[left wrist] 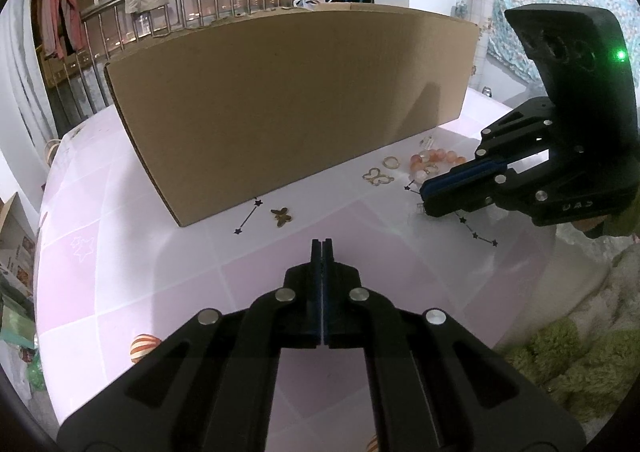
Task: Organize jewelry
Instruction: 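Close the right tool on the small silver spring charm, then carry the spring charm over the box and open the right tool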
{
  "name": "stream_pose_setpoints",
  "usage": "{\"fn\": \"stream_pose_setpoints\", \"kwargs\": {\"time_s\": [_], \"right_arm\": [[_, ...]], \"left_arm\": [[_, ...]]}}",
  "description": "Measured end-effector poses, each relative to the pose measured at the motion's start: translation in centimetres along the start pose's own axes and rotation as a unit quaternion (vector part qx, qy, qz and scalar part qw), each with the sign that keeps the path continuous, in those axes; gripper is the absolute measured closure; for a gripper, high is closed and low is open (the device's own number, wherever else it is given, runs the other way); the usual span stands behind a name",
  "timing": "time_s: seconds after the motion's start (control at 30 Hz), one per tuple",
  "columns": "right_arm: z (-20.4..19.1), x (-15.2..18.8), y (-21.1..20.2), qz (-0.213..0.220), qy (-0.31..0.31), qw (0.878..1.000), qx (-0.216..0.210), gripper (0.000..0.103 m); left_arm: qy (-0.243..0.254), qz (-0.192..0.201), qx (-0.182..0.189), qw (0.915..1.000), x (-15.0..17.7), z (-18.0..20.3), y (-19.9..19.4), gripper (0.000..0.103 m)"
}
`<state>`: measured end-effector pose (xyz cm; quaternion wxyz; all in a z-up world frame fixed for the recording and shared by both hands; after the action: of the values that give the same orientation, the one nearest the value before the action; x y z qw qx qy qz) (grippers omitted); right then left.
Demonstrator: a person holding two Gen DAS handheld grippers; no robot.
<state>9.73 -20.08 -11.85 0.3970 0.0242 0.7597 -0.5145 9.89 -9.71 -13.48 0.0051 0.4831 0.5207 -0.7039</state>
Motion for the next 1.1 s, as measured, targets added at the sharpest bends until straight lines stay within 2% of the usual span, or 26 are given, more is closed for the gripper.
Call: {"fn": "stream_pose_setpoints", "kwargs": {"time_s": [0.7,0.97,1.1], "right_arm": [[0.1,-2.2,-4.2,0.063,0.006,0.998,0.012,0.098],[0.3,-4.6,-6.7,0.102,-0.003,0.995,0.019,0.098],[0.9,-6.8,-9.1,0.133,-0.014,0.991,0.023,0.098]], "left_arm": [[-0.015,0.042,-0.014,0.9989,-1.9,-0.7,-3.8,0.103],[-0.020,0.072,-0.012,0.9971,-4.4,-0.9,-6.7,0.103],[-0.007,0.097,-0.011,0.9952,-7.4,-0.8,-8.5,0.103]]}}
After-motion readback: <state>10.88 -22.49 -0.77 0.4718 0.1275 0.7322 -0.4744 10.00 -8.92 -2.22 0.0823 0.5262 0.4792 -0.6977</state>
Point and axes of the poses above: each gripper's, at about its wrist camera, not at the fingertips, and y roughly the way its jaws point, z to its right, x to its underside, the point moved 10 cm from there along y, roughly the way its jaws point, and after that the axes turned 3 degrees about -z, right-handed, at the moved point
